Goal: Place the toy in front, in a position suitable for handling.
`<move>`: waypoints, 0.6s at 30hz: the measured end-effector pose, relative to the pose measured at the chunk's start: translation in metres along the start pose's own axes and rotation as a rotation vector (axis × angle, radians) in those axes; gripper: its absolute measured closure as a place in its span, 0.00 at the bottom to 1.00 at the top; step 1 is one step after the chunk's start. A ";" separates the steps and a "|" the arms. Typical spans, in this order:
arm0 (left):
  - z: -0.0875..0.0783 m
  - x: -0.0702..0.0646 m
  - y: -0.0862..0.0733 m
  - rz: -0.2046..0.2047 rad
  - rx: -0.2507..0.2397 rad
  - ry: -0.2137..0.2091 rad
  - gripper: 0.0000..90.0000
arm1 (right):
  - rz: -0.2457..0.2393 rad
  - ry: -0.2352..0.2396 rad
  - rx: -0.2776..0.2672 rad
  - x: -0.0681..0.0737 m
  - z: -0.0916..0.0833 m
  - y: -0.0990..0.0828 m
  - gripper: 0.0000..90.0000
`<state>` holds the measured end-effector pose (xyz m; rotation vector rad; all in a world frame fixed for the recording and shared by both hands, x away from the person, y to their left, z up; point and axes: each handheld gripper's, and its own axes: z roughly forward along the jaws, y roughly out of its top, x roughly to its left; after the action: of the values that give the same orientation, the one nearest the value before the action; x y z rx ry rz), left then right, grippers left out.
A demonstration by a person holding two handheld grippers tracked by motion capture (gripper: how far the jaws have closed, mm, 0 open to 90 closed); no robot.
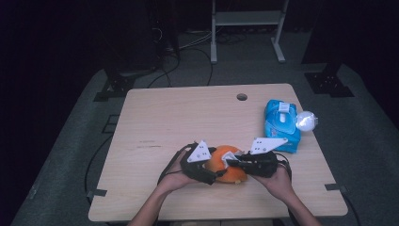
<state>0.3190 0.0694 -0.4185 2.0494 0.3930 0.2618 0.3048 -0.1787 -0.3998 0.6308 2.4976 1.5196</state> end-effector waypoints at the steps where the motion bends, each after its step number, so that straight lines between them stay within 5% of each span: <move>1: -0.001 0.004 -0.001 -0.042 -0.007 0.001 0.12 | 0.010 -0.001 -0.002 -0.002 -0.001 -0.002 0.91; 5: 0.001 0.010 -0.007 -0.102 0.018 -0.018 0.10 | 0.042 -0.008 -0.022 -0.010 -0.007 -0.005 0.91; 7: 0.005 0.009 -0.011 -0.099 0.026 -0.034 0.16 | 0.054 -0.011 -0.027 -0.012 -0.007 -0.005 0.91; 10: 0.003 0.007 -0.009 -0.076 0.021 -0.018 0.29 | 0.041 -0.022 -0.021 -0.009 -0.007 -0.004 0.91; 14: 0.001 0.002 -0.002 -0.053 0.006 -0.004 0.33 | 0.014 -0.022 -0.028 -0.001 -0.009 0.003 0.91; 16: 0.004 -0.008 0.004 0.024 0.028 0.014 0.33 | -0.020 0.015 -0.029 0.010 -0.001 0.007 0.91; 18: 0.005 -0.011 0.005 0.045 0.036 0.019 0.33 | -0.029 0.023 -0.022 0.015 0.003 0.007 0.91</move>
<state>0.3114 0.0591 -0.4170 2.0944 0.3663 0.3042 0.2945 -0.1675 -0.3940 0.5749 2.4922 1.5501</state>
